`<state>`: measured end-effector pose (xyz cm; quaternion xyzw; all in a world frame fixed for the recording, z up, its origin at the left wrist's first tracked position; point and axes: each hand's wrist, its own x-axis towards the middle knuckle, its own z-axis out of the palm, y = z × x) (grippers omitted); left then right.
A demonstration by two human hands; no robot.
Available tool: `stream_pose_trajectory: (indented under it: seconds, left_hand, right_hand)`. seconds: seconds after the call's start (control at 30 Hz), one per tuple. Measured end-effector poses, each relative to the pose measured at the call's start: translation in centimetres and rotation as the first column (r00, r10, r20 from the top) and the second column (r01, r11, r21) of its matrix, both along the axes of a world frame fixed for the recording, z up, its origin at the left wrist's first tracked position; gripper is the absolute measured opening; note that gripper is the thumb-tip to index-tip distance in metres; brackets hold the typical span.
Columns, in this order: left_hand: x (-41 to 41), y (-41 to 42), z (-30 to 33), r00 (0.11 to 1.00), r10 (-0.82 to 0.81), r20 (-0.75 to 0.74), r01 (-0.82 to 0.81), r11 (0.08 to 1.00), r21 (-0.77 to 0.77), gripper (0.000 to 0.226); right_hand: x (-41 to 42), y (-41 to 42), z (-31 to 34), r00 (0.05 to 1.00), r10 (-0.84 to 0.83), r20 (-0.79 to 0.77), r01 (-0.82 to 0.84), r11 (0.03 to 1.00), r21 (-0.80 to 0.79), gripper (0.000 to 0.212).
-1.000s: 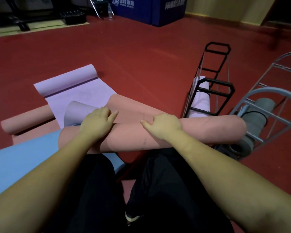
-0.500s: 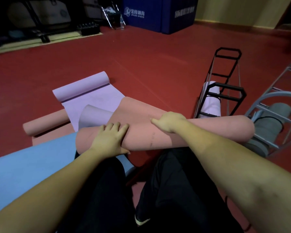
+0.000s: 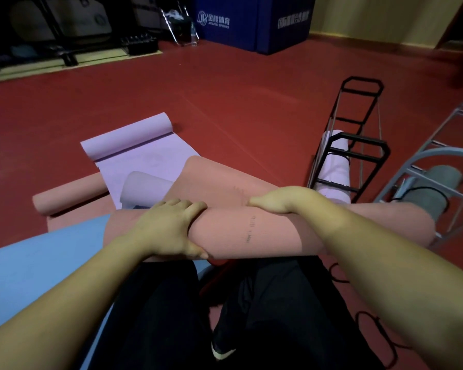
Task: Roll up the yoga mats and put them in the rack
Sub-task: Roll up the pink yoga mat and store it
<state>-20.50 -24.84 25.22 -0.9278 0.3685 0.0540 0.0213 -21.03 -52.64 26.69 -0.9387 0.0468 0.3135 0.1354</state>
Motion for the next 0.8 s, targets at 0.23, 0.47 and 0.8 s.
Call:
stream_pose_trajectory:
  seconds: [0.23,0.47,0.8]
  left_hand:
    - [1.8,-1.1,-0.2,0.975,0.127,-0.183,-0.135,0.99,-0.03,0.106]
    - [4.8,-2.5,-0.2,0.848,0.311,-0.429,-0.333,0.943,0.024,0.08]
    - [7.9,-3.7,-1.3,0.728,0.364,-0.581,-0.43,0.902,0.027,0.081]
  right_hand:
    - [0.5,-0.7,-1.9,0.932,-0.059,0.358,0.102,0.989,-0.103,0.061]
    - [-1.6,0.4,-1.9,0.818,0.012,0.575,0.102,0.981,-0.165,0.052]
    - [-3.0,1.5,-4.2,0.783,0.102,0.614,0.126,0.94,-0.318,0.079]
